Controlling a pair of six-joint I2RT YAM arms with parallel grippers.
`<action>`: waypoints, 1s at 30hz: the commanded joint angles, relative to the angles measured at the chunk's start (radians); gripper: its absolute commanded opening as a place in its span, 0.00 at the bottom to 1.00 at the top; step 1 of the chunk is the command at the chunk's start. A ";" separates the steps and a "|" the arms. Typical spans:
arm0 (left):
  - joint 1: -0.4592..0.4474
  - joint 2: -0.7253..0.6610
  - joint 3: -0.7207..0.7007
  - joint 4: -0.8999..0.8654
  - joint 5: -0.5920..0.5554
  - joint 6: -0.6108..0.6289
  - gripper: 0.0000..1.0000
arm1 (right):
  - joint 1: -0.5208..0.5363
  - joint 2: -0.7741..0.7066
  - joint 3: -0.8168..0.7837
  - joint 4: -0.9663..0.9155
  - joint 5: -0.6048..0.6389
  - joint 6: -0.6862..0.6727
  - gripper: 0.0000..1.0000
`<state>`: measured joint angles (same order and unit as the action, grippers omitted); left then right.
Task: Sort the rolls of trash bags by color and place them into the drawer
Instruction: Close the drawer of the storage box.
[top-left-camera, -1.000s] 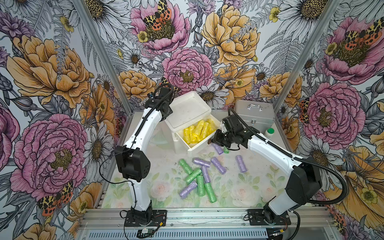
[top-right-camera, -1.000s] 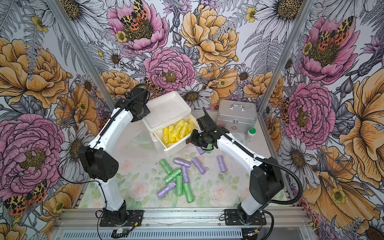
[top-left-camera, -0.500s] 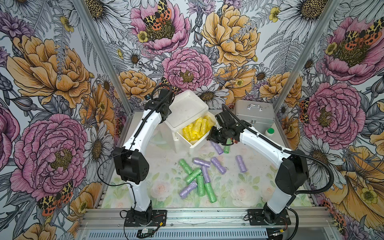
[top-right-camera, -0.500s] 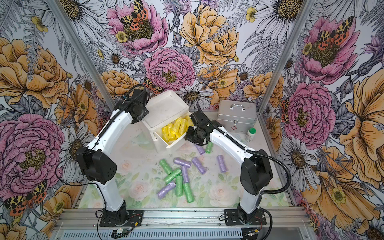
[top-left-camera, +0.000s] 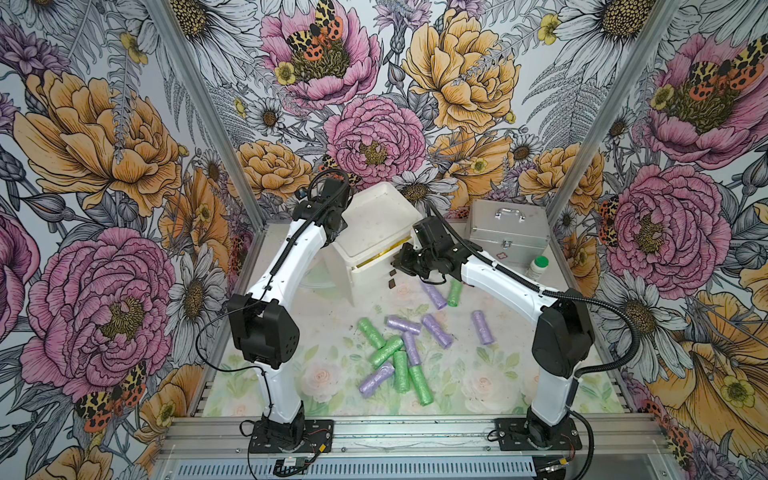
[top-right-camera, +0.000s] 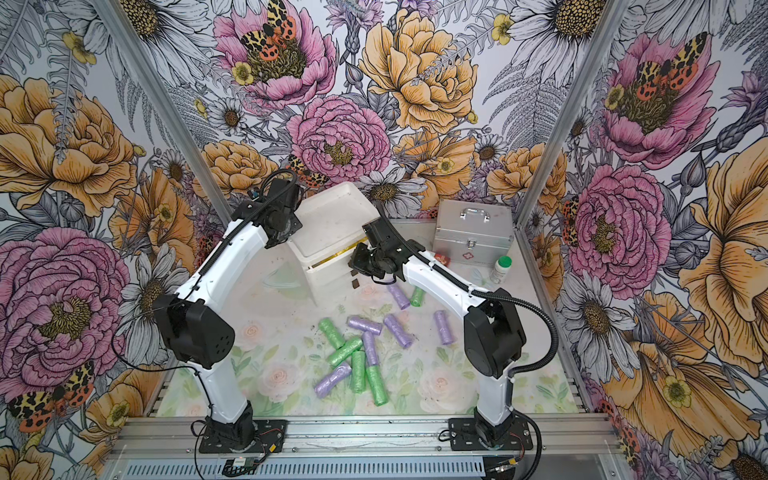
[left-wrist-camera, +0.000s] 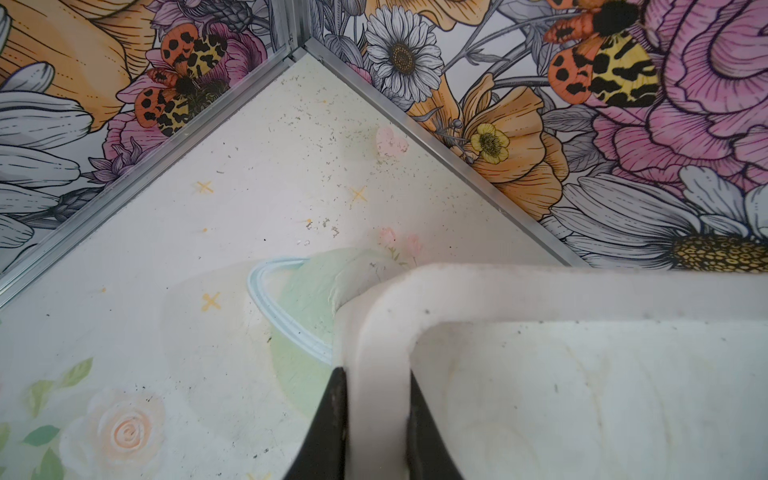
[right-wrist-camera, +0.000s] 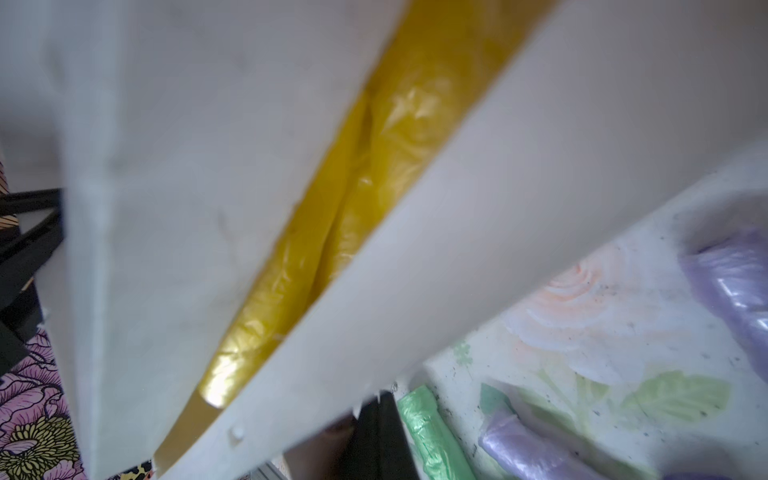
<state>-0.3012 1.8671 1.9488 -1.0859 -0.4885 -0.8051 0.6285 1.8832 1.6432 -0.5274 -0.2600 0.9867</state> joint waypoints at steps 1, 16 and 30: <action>-0.073 0.040 -0.050 -0.089 0.374 -0.151 0.00 | -0.017 0.034 0.056 0.075 -0.012 -0.006 0.00; -0.076 0.028 -0.117 -0.088 0.335 -0.183 0.00 | -0.130 0.073 0.130 0.105 -0.070 -0.014 0.00; -0.055 0.032 -0.147 -0.083 0.344 -0.169 0.00 | -0.139 -0.135 -0.398 0.428 -0.146 0.031 0.51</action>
<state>-0.3031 1.8336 1.8816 -1.0294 -0.4973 -0.8185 0.4854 1.7813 1.3453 -0.3077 -0.3759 0.9855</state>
